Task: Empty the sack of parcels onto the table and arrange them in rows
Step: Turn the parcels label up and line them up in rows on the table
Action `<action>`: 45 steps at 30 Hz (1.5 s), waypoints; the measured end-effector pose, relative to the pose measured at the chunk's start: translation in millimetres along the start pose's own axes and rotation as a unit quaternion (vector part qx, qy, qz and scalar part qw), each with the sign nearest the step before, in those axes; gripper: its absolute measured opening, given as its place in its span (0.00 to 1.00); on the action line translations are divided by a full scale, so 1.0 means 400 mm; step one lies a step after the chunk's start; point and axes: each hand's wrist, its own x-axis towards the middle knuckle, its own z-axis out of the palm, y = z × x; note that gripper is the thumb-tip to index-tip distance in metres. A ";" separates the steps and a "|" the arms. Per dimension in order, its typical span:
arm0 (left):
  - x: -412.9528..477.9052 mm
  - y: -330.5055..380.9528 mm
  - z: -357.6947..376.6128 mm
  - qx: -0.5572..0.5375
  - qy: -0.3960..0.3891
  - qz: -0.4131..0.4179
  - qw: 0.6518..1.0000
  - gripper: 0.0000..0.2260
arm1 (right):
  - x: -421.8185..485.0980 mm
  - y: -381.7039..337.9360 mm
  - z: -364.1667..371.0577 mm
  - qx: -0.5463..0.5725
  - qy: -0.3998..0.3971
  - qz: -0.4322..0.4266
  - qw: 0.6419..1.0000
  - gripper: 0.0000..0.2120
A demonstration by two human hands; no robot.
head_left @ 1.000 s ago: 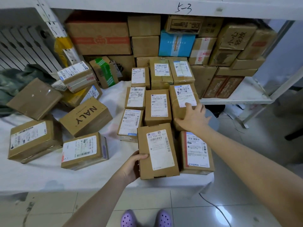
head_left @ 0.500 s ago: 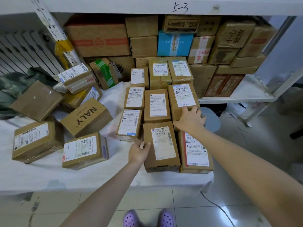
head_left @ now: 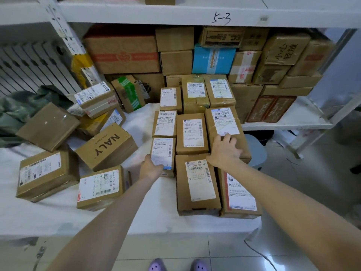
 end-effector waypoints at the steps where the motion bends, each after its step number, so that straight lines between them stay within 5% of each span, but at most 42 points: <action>1: 0.003 -0.002 -0.006 0.002 -0.001 -0.002 1.000 0.20 | 0.001 -0.007 -0.003 -0.004 -0.006 0.005 1.000 0.37; 5: 0.026 -0.003 -0.040 0.061 -0.017 0.002 0.998 0.22 | 0.002 -0.062 -0.020 -0.037 -0.003 -0.040 0.999 0.36; 10: 0.019 0.028 -0.116 0.136 0.026 0.072 0.988 0.27 | 0.003 -0.182 -0.005 0.067 -0.045 -0.221 0.972 0.24; 17: 0.095 -0.001 -0.348 0.233 0.098 0.072 0.965 0.24 | -0.001 -0.369 -0.013 -0.046 -0.057 -0.215 0.974 0.16; 21: 0.160 -0.045 -0.423 0.293 0.048 -0.005 0.955 0.44 | 0.020 -0.487 -0.014 0.072 -0.073 -0.264 0.959 0.18; 25: 0.254 -0.098 -0.468 0.387 -0.033 0.010 0.922 0.63 | 0.046 -0.606 0.037 0.198 -0.109 -0.187 0.956 0.20; 30: 0.295 -0.094 -0.478 0.409 -0.068 0.050 0.909 0.59 | 0.104 -0.685 0.059 0.295 -0.111 -0.065 0.947 0.19; 32: 0.310 -0.083 -0.493 0.401 -0.072 0.063 0.911 0.56 | 0.113 -0.709 0.055 0.355 -0.108 -0.029 0.928 0.06; 39: 0.363 -0.004 -0.563 0.267 -0.146 0.026 0.952 0.53 | 0.121 -0.700 -0.011 0.569 -0.099 0.068 0.813 0.06; 42: 0.377 0.027 -0.575 0.137 -0.175 0.016 0.975 0.53 | 0.143 -0.676 -0.038 0.643 -0.056 0.092 0.758 0.04; 45: 0.361 0.055 -0.594 -0.023 -0.223 -0.020 0.974 0.46 | 0.153 -0.652 -0.056 0.663 -0.006 0.083 0.744 0.08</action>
